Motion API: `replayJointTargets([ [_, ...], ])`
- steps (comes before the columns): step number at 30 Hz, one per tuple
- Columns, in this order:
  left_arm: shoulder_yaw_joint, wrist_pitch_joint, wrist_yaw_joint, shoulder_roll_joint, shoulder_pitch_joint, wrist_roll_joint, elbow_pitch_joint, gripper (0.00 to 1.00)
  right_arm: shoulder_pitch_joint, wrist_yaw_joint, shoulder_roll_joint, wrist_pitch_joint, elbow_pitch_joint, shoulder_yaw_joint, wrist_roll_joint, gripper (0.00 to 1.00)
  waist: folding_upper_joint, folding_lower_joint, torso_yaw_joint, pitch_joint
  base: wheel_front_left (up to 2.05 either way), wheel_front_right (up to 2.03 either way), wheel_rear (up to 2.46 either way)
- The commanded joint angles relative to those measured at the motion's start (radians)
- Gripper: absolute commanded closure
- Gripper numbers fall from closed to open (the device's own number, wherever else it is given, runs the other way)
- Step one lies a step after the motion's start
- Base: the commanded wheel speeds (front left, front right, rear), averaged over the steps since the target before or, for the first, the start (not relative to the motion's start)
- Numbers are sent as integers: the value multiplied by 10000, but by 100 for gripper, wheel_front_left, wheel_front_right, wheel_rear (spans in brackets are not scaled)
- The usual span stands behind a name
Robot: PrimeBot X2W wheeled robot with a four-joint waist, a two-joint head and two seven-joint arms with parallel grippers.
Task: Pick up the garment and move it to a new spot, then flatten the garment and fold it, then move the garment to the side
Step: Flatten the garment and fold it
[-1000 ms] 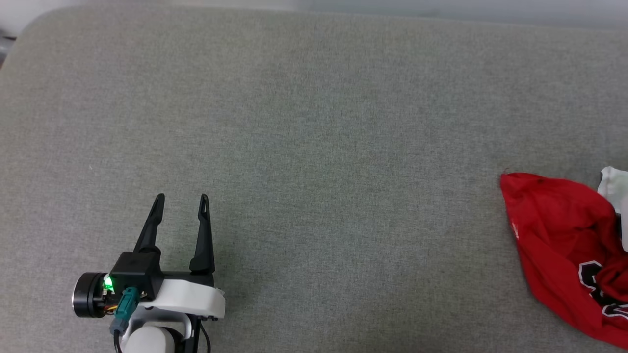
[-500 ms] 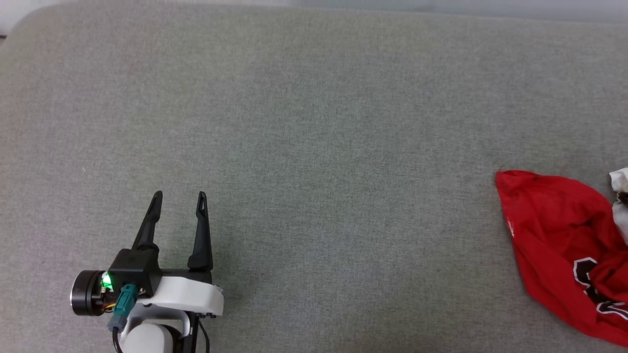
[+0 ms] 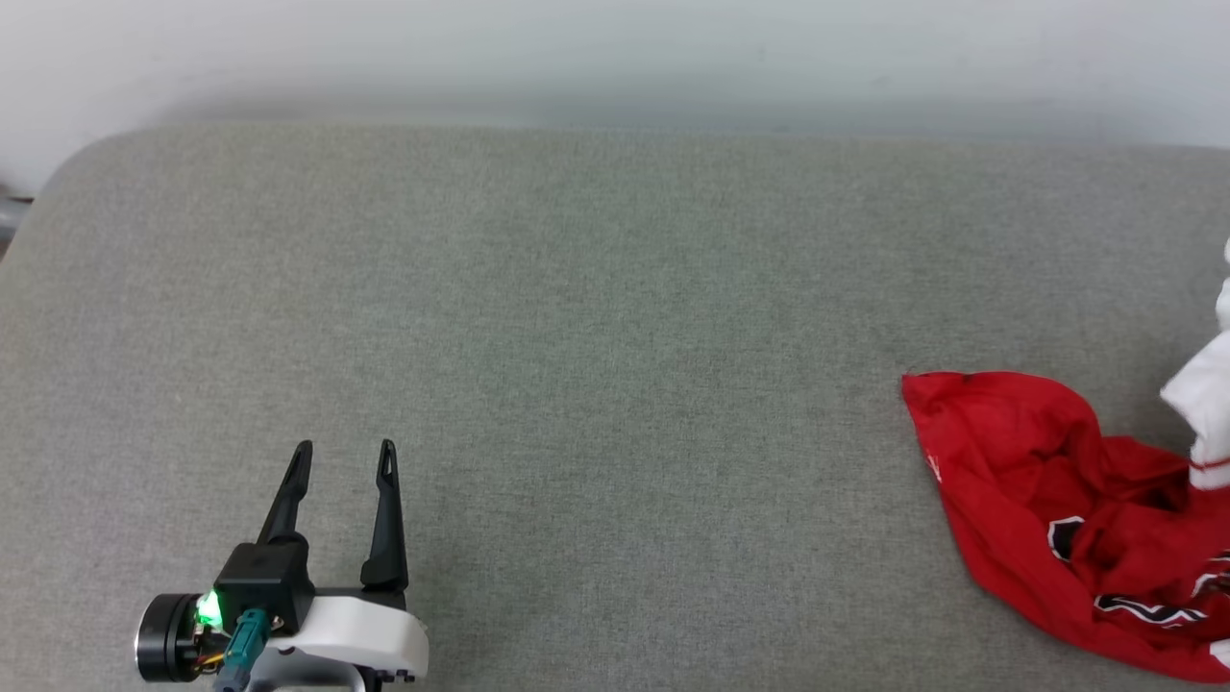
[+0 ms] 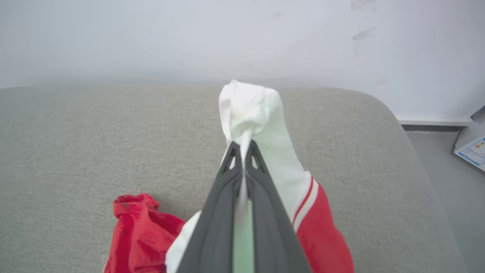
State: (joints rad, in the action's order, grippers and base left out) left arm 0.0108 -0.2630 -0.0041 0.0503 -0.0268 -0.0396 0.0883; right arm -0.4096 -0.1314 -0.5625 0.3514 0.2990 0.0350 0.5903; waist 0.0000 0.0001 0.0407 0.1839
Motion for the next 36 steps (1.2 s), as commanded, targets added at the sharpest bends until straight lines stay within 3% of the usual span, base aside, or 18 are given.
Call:
replayJointTargets([
  [1, 56, -27, 44, -1, 145, 50, -22, 0, 204, 14, 93, -74, -443, 175, 89, 100, 0, -1, -103, -235, 0, 0, 0],
  [9, 89, -27, 69, -2, 431, 88, -89, 0, 718, 11, 467, 244, -3054, 914, -80, 100, 0, -1, -88, -614, 0, 0, 0],
  [17, -9, -27, 92, 1, 389, 28, -122, 0, -15, 12, 1117, 659, -4384, -338, -424, 100, 0, -1, 220, -583, 0, 0, 0],
  [25, -132, -26, 130, -1, 121, -84, -117, 0, -1652, 11, 1482, 729, -3405, -3418, -442, 100, 0, -1, 822, -223, 0, 0, 0],
  [30, -244, -26, 179, -3, -92, -220, -83, 0, -2782, 11, 1835, 428, -1880, -5618, -414, 100, 0, -1, 1205, 112, 0, 0, 0],
  [36, -468, -26, 279, -3, -347, -407, -28, 0, -3907, 12, 2690, -20, 249, -8037, -283, 100, 0, -1, 1580, 517, 0, 0, 0],
])
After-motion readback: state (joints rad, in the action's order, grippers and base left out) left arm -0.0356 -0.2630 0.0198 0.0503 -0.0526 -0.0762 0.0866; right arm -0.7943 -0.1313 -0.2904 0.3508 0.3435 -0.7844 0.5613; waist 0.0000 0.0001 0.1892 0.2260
